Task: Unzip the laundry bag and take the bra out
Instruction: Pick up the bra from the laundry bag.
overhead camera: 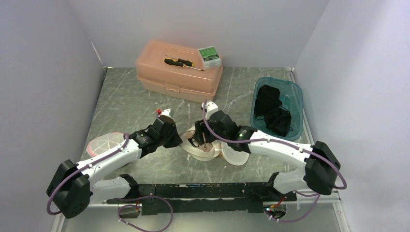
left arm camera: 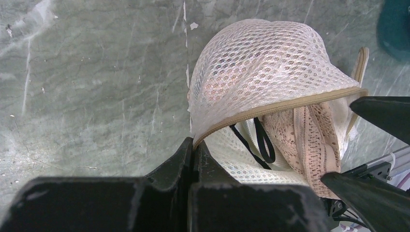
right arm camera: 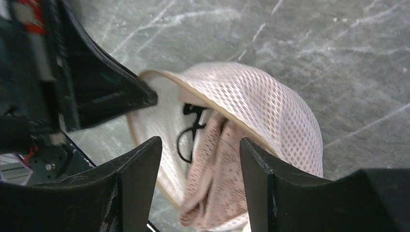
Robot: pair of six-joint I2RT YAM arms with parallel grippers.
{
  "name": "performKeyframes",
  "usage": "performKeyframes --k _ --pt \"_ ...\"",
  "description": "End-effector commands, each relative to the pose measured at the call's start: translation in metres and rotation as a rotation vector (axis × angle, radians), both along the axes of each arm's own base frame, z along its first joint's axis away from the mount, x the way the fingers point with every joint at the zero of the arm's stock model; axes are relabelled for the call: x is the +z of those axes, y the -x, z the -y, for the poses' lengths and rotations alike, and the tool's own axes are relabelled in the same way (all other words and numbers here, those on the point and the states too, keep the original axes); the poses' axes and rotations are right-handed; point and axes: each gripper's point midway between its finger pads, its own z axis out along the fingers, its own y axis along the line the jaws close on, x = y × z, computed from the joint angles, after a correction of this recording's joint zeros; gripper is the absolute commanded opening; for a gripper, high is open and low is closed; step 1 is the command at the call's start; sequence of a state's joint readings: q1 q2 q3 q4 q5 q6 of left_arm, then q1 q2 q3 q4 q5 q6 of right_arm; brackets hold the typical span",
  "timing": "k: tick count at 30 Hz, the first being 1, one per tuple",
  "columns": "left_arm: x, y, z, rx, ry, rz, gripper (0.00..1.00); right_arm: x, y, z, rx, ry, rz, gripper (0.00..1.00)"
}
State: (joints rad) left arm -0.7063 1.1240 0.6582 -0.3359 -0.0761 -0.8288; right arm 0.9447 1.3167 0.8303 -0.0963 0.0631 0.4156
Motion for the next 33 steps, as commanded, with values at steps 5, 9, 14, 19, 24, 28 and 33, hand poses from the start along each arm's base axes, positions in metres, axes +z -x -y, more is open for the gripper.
performKeyframes --k 5,9,14,19,24,28,33 --pt "0.003 -0.003 0.006 -0.005 0.031 0.009 0.03 0.0 -0.012 0.0 -0.068 0.196 -0.017 0.6" --pt "0.003 -0.003 0.007 -0.005 0.034 0.007 0.03 -0.012 -0.006 -0.002 -0.056 0.238 -0.044 0.61" --pt "0.005 -0.003 0.007 -0.006 0.034 0.013 0.03 -0.021 -0.002 -0.004 -0.045 0.259 -0.063 0.62" --pt "0.006 -0.003 0.008 -0.009 0.04 0.013 0.03 -0.033 -0.001 -0.006 -0.037 0.285 -0.081 0.53" --pt "0.006 -0.002 0.006 -0.007 0.039 0.011 0.03 -0.03 -0.007 -0.002 -0.077 0.279 -0.051 0.2" --pt "0.005 -0.001 0.004 -0.003 0.032 0.012 0.03 -0.002 -0.008 0.0 -0.077 0.198 0.02 0.0" --pt "0.005 -0.002 0.005 -0.002 0.032 0.009 0.03 0.044 0.009 -0.007 0.084 0.033 0.144 0.0"
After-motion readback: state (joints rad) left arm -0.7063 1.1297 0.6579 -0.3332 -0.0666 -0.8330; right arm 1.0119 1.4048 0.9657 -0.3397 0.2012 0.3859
